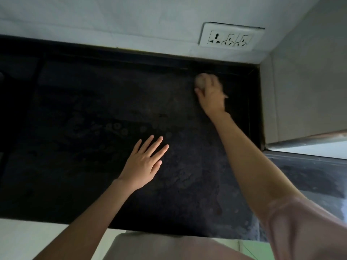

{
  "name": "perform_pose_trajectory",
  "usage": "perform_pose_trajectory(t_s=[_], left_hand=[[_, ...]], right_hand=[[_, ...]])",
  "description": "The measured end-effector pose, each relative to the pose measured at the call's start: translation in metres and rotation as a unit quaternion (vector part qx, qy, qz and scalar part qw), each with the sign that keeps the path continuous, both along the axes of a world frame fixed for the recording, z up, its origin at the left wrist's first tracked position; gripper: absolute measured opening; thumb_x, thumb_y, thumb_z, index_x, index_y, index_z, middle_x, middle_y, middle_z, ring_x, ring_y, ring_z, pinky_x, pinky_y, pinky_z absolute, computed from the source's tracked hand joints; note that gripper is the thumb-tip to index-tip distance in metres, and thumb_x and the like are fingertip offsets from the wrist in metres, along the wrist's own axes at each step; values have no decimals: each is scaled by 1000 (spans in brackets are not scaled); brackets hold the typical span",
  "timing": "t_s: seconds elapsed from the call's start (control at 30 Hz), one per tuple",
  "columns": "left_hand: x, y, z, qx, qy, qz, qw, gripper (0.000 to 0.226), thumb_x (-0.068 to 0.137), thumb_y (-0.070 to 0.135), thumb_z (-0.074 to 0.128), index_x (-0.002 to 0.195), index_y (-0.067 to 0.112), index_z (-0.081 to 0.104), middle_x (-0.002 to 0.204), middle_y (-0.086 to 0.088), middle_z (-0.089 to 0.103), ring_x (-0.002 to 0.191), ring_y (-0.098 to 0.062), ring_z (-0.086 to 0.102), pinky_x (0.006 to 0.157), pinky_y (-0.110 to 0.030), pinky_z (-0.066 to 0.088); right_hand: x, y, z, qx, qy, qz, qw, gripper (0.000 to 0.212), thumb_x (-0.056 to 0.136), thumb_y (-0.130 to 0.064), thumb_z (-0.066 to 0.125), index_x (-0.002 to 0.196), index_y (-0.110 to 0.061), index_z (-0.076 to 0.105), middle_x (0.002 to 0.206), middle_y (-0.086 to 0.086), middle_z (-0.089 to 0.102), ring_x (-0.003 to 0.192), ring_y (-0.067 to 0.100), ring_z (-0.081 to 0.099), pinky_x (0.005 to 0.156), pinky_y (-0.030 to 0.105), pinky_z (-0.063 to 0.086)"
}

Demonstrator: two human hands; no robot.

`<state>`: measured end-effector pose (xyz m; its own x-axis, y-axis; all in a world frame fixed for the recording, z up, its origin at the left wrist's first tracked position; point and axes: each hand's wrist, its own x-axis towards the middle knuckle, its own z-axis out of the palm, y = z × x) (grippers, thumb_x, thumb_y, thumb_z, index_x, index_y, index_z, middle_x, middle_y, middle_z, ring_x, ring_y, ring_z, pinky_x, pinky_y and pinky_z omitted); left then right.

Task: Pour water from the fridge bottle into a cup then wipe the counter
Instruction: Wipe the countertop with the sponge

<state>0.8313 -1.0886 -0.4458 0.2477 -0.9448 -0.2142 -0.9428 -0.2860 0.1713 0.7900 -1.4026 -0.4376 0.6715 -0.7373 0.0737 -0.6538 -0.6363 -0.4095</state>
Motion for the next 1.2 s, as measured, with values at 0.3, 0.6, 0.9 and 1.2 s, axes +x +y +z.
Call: perform_pose_trajectory(t_s=[0.3, 0.6, 0.9, 1.2], left_hand=[[0, -1, 3, 6, -9, 1, 1000, 54, 95, 37, 47, 146, 29, 33, 158, -3, 25, 145, -27, 21, 115, -50, 21], [-1, 0, 2, -8, 10, 8, 1000, 51, 97, 37, 36, 147, 28, 34, 158, -2, 24, 146, -28, 19, 117, -50, 19], [-1, 1, -1, 7, 3, 8, 1000, 53, 97, 40, 34, 148, 31, 28, 160, -2, 18, 147, -27, 15, 117, -50, 17], [-1, 0, 3, 16, 1, 4, 1000, 53, 96, 37, 42, 147, 28, 32, 158, -4, 23, 146, -27, 19, 116, -52, 21]], right_hand=[[-58, 102, -5, -10, -74, 227, 971, 47, 89, -19, 64, 133, -11, 50, 135, 14, 50, 122, 31, 49, 101, 41, 43], [57, 29, -1, 26, -39, 103, 994, 47, 87, -19, 64, 131, -9, 50, 133, 19, 48, 116, 37, 49, 97, 48, 45], [-24, 103, 4, 31, -70, 266, 961, 51, 86, -17, 68, 134, -12, 49, 136, 10, 48, 124, 26, 48, 105, 35, 41], [-47, 39, -1, 30, -66, 23, 997, 49, 83, -17, 66, 129, -10, 53, 130, 15, 52, 114, 34, 53, 97, 44, 46]])
